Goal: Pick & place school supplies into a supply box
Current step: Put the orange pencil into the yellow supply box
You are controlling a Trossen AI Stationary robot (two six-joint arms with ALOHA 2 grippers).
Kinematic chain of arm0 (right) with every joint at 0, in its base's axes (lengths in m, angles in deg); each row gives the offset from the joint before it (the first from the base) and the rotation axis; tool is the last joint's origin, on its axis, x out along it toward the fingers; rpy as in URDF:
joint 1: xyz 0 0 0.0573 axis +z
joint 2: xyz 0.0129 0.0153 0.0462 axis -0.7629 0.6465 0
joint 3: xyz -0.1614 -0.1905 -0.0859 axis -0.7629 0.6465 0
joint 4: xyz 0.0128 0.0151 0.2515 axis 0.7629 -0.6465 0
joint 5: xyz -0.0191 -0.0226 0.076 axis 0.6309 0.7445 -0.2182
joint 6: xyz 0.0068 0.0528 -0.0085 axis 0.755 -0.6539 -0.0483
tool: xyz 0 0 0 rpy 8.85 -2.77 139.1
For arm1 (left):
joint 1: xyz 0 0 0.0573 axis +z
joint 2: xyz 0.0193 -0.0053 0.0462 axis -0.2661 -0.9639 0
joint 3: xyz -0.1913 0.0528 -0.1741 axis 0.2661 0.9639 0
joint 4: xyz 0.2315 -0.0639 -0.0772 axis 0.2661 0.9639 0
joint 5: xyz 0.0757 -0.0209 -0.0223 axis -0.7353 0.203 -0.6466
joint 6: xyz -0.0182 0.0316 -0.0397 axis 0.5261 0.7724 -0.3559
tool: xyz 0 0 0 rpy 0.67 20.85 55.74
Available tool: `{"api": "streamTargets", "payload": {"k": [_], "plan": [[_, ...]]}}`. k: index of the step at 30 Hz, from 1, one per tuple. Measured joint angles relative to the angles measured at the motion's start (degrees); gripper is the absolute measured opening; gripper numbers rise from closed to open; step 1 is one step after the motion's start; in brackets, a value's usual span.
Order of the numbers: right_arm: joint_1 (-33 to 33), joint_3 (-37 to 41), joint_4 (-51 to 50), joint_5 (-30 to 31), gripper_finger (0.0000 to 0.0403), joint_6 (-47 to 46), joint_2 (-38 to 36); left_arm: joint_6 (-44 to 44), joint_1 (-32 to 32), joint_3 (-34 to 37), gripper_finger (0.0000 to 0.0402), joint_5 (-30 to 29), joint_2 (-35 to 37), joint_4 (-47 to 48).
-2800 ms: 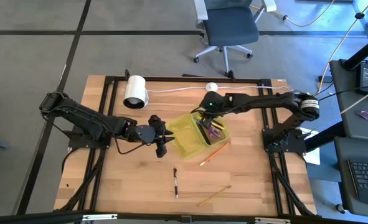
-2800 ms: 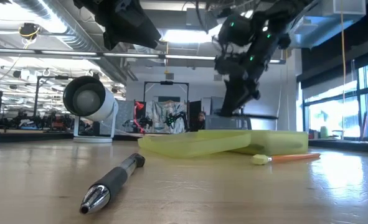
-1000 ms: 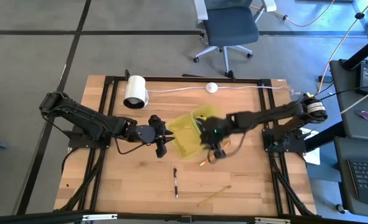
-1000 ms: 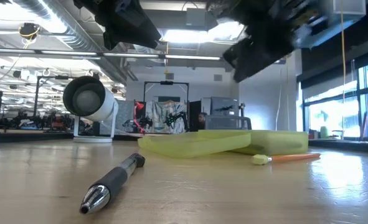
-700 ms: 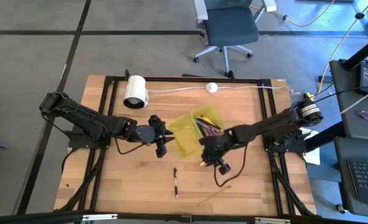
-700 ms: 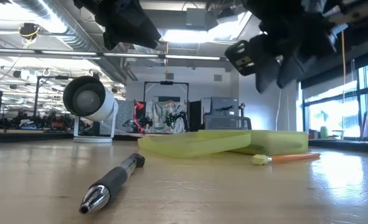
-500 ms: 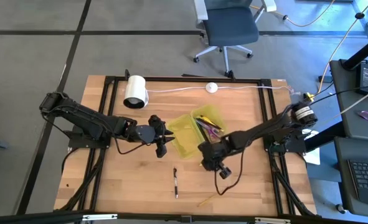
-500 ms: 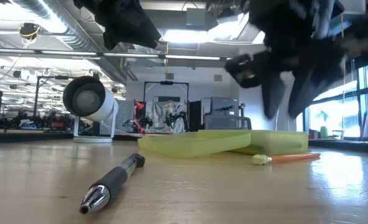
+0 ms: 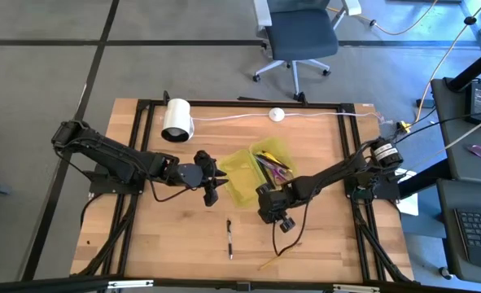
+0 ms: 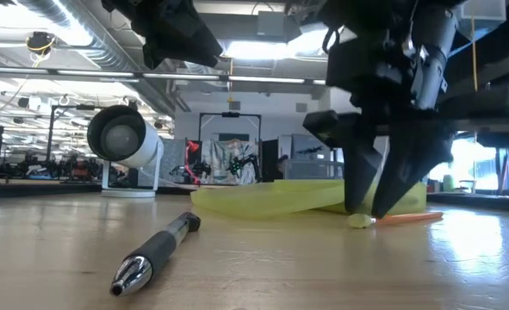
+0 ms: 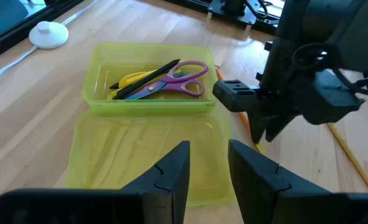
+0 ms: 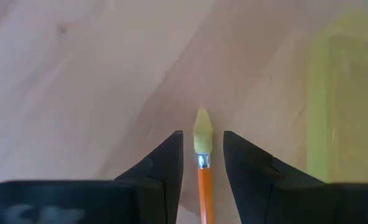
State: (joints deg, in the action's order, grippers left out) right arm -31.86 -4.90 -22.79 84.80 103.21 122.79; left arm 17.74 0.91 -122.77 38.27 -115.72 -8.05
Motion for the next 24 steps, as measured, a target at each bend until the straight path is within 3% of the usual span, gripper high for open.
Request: {"api": "streamTargets", "payload": {"k": [9,19,24], "plan": [[0.02,-0.25,0.74,0.04,0.0113,-0.03,4.13,0.04,-0.01,0.0,0.0102,0.0,0.0,0.22],[0.09,-0.22,0.58,-0.01,0.0028,-0.51,4.66,0.04,0.0,0.0,0.0102,0.0,0.0,0.38],[-0.13,-0.05,0.09,-2.96,0.0027,-4.43,2.74,0.02,-0.02,0.0,0.0102,0.0,0.0,0.39]]}}
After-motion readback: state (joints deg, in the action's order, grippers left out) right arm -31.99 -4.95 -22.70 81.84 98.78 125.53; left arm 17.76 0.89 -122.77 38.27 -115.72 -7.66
